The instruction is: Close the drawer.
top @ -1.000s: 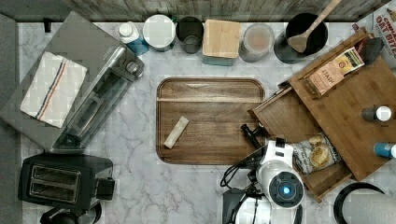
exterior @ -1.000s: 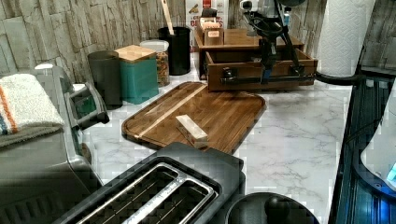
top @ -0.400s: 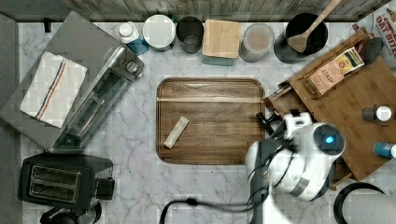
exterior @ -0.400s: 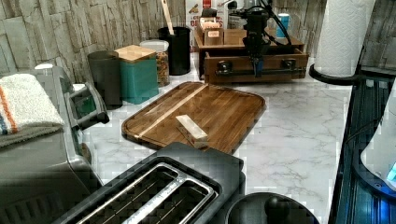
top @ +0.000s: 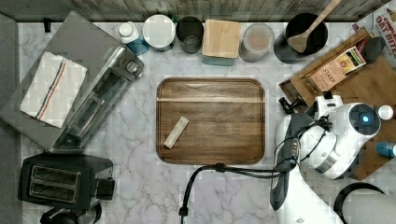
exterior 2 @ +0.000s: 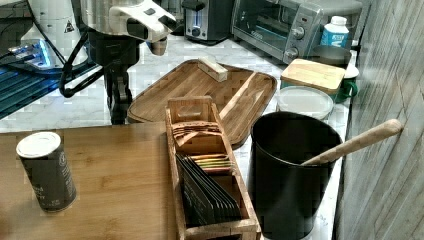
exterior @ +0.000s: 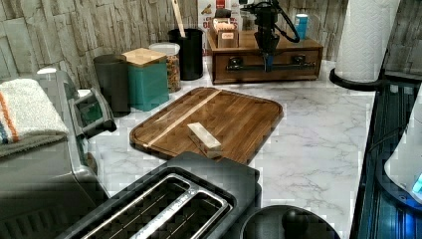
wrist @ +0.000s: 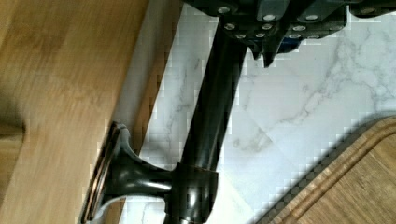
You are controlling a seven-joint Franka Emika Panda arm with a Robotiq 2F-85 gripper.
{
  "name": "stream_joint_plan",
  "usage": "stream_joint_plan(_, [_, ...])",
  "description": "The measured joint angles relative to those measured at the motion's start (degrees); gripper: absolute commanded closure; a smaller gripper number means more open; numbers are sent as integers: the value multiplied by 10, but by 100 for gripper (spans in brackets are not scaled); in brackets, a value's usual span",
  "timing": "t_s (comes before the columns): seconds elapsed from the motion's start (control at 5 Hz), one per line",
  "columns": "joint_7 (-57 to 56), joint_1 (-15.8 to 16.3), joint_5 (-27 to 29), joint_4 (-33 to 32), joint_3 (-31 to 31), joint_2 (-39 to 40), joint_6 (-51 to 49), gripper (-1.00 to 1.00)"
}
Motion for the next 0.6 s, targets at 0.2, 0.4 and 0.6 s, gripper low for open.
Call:
stream_joint_plan(0.2, [0, 0, 9, -2, -3, -1, 4, 100])
stream_joint_plan(0.4, [0, 0, 9, -2, -3, -1, 4, 100])
stream_joint_plan(0.6, [0, 0, 9, -2, -3, -1, 4, 100])
